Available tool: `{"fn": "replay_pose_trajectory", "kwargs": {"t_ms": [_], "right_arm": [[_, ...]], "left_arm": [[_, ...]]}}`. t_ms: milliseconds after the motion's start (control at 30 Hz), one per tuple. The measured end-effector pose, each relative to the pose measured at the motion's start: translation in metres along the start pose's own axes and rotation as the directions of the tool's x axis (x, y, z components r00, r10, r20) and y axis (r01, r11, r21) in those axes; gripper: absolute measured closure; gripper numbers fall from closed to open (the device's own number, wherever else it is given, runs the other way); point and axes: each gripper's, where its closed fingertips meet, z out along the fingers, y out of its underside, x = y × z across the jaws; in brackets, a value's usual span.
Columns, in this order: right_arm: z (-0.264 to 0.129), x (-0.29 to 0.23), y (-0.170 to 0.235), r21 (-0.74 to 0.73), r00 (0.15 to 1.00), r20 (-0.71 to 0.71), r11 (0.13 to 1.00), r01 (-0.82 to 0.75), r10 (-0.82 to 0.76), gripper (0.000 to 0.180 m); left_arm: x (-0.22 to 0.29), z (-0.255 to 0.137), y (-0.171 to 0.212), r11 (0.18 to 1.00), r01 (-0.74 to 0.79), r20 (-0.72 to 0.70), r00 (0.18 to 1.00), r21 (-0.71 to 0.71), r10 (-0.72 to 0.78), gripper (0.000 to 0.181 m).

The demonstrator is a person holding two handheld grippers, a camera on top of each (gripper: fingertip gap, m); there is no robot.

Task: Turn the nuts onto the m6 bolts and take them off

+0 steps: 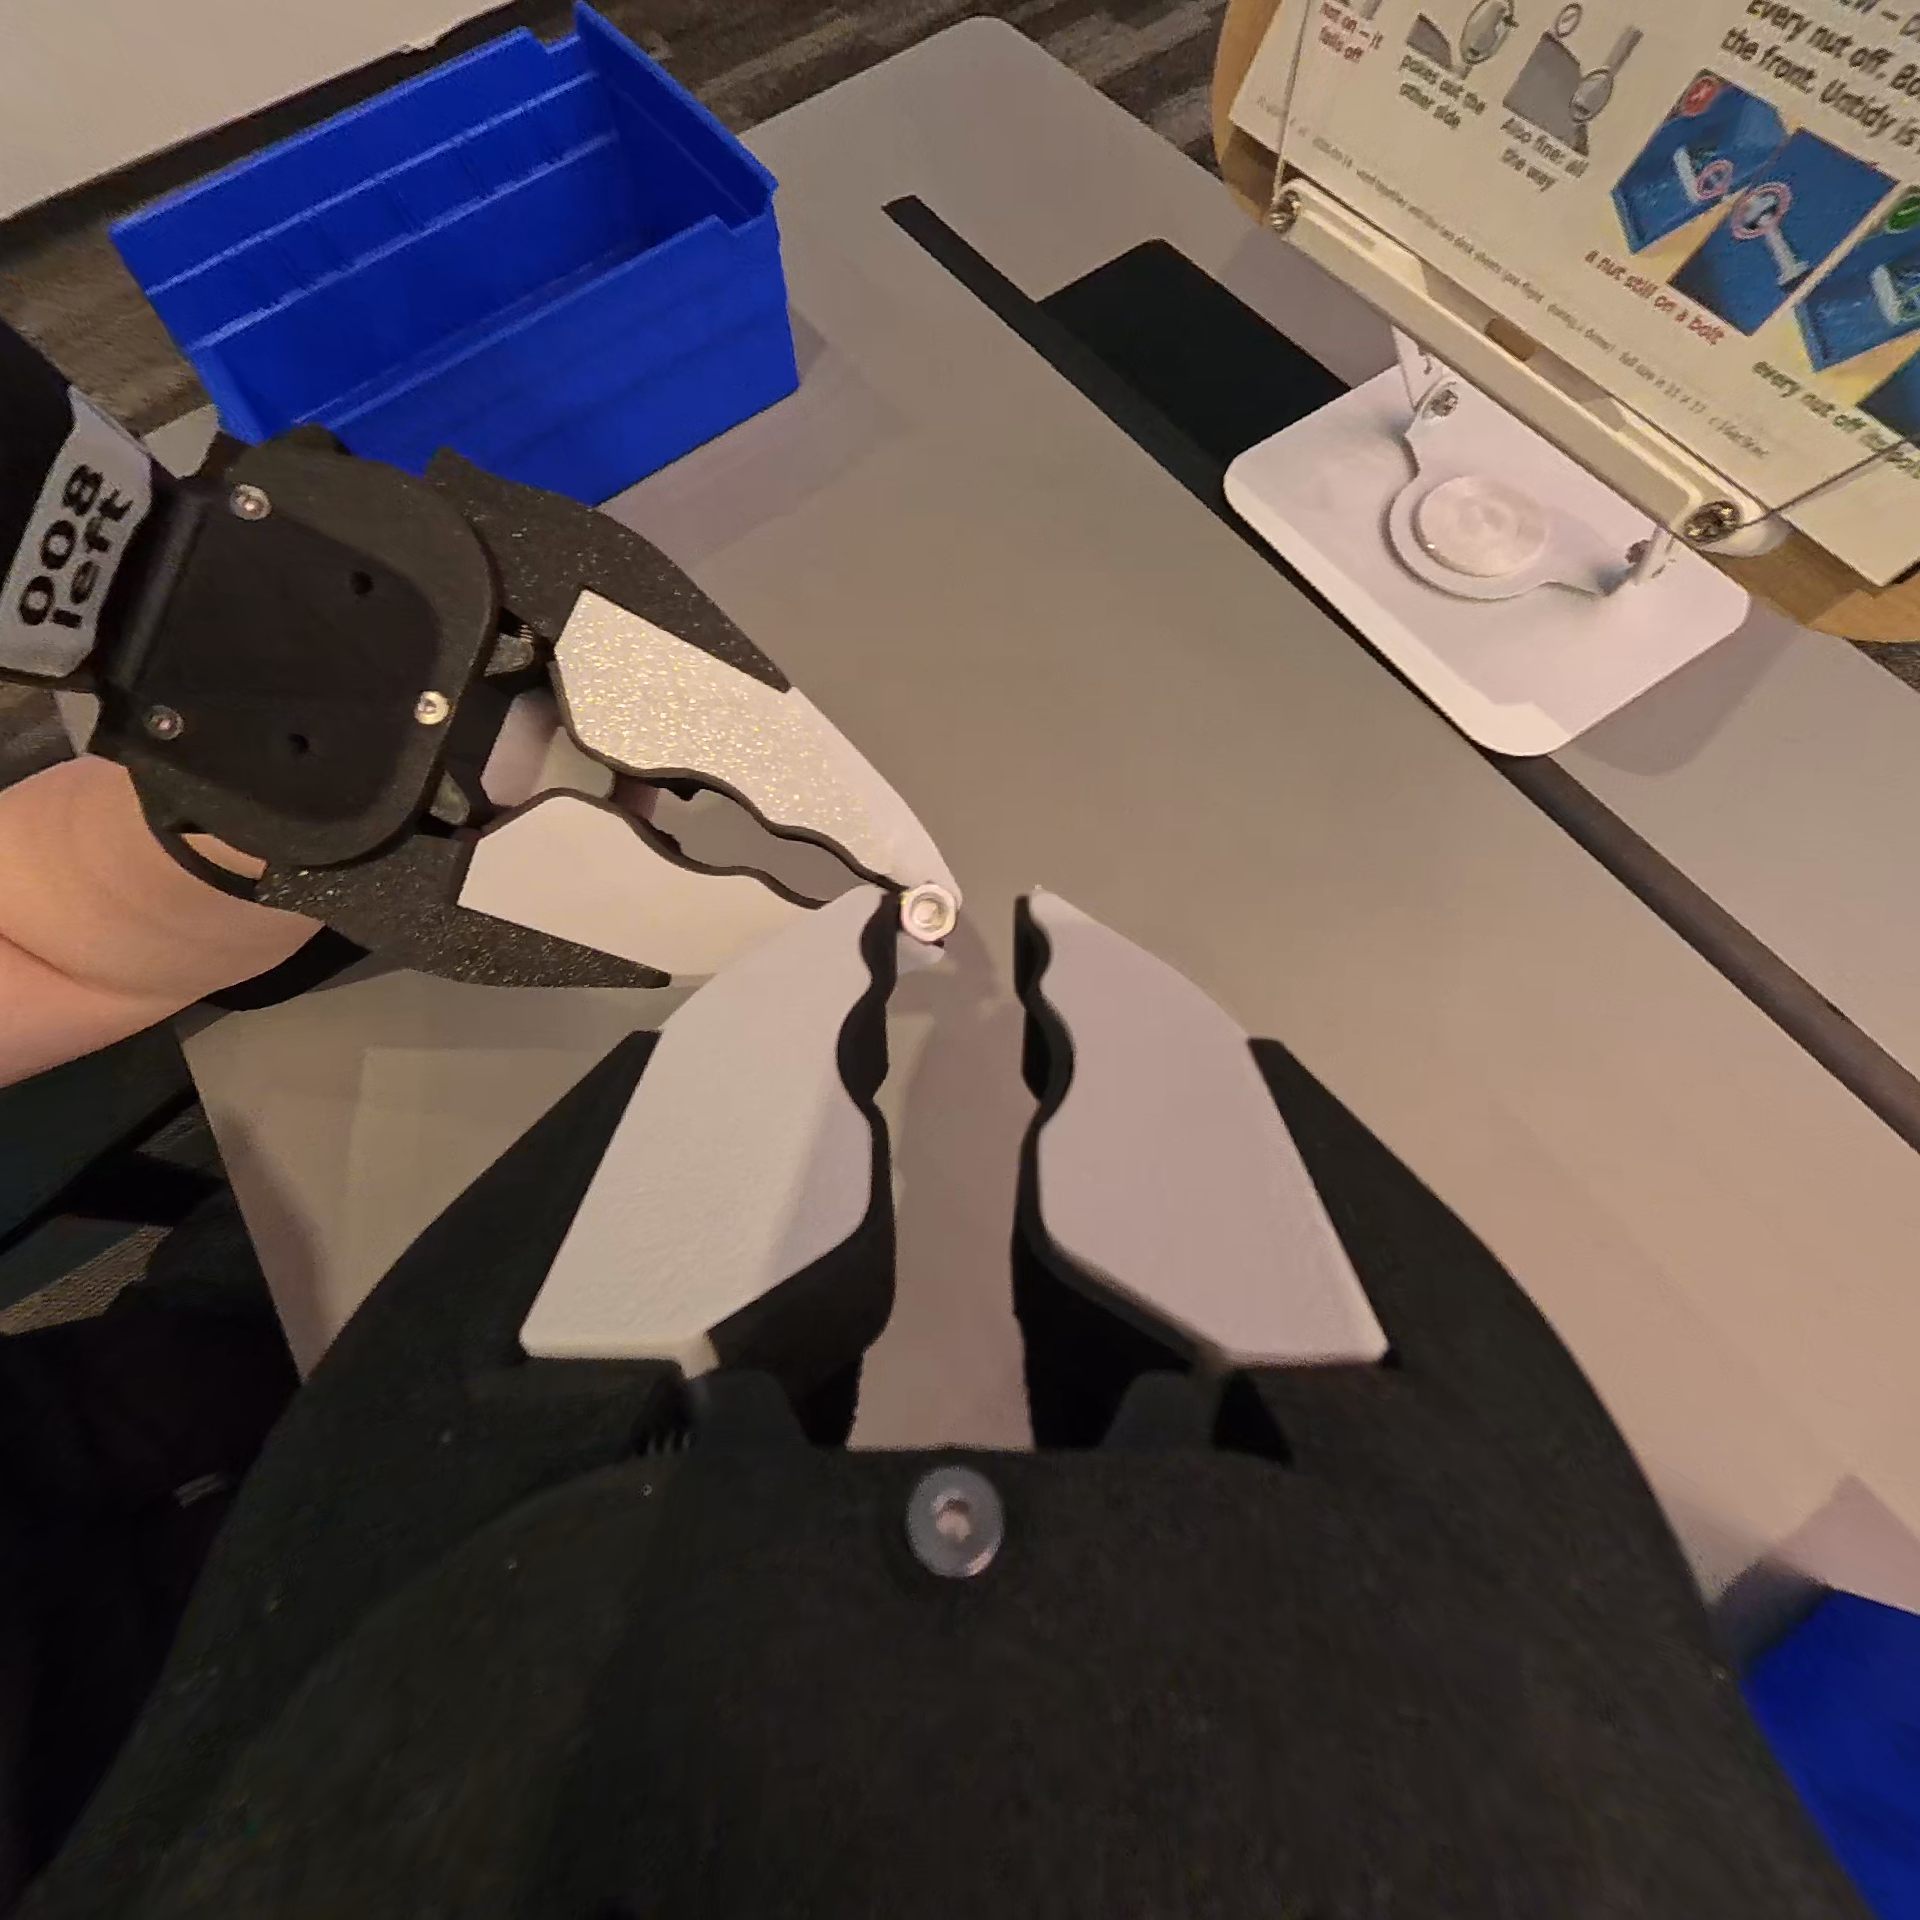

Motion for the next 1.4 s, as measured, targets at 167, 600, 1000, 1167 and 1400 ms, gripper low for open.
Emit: {"fn": "replay_pose_trajectory", "kwargs": {"t_ms": [167, 600, 1000, 1167, 1400], "right_arm": [[-0.002, -0.007, 0.0, 0.003, 0.998, 0.063, 1.0, 0.022, -0.022, 0.17], [-0.035, -0.071, 0.021, 0.311, 0.679, 0.433, 0.806, 0.504, -0.592, 0.17], [-0.051, -0.103, 0.034, 0.464, 0.473, 0.486, 0.675, 0.573, -0.735, 0.17], [-0.045, -0.082, 0.016, 0.412, 0.628, 0.407, 0.747, 0.521, -0.663, 0.147], [-0.043, -0.027, -0.025, 0.239, 0.968, 0.223, 0.969, 0.057, -0.112, 0.152]], "left_arm": [[0.002, -0.001, -0.002, 1.0, -0.003, -0.018, 1.0, 0.005, 0.003, 0.176], [0.071, -0.048, -0.011, 0.993, 0.116, -0.65, 0.754, -0.014, -0.097, 0.176], [0.105, -0.076, -0.014, 0.976, 0.206, -0.88, 0.45, -0.063, -0.152, 0.176], [0.086, -0.06, -0.018, 0.975, 0.222, -0.79, 0.592, -0.027, -0.157, 0.176], [0.01, -0.011, -0.003, 0.984, 0.176, -0.253, 0.953, 0.009, -0.168, 0.176]]}}
